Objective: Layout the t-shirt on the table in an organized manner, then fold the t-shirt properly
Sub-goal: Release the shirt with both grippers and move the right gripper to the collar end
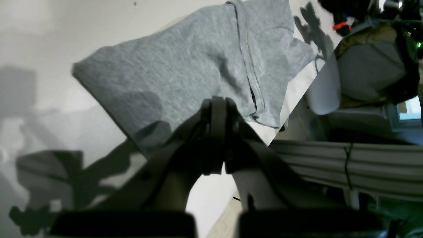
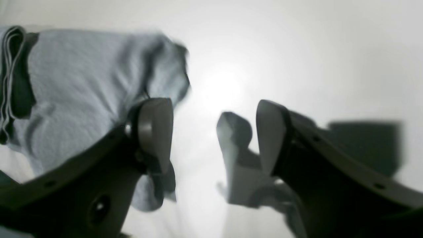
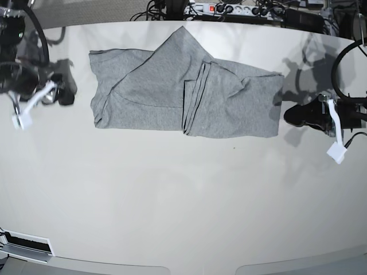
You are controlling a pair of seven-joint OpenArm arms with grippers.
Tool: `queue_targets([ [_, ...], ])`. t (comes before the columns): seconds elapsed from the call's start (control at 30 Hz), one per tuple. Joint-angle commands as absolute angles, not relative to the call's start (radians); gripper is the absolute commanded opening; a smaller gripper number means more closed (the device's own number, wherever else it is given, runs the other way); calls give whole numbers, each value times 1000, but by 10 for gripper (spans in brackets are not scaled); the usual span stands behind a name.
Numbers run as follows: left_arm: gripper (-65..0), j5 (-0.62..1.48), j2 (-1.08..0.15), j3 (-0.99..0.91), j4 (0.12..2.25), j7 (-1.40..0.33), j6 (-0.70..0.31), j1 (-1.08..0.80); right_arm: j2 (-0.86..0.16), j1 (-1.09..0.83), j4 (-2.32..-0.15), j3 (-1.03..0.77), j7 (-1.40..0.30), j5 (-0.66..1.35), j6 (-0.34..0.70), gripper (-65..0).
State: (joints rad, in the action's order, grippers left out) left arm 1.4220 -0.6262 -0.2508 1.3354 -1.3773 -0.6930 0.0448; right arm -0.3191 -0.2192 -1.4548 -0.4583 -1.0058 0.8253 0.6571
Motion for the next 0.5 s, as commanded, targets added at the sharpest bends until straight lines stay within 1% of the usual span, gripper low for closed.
queue_targets([
  [0.0, -650, 1449, -652, -267, 1350, -1362, -698, 61, -329, -208, -1436, -471, -988, 880, 679, -238],
  [0.13, -650, 1449, -651, -290, 1350, -1363, -698, 61, -326, -203, -1283, -471, -997, 978, 698, -238],
  [0.23, -650, 1449, -651, -292, 1350, -1362, -698, 61, -315, -187, -1192, -471, -1061, 1040, 698, -238],
  [0.33, -650, 1449, -651, -291, 1350, -1361, -698, 62, -275, -171, -1169, -455, -1132, 1055, 698, -239],
  [0.47, -650, 1449, -651, -291, 1350, -1359, -698, 61, -250, -166, -1170, -353, -1135, 1054, 698, -239],
])
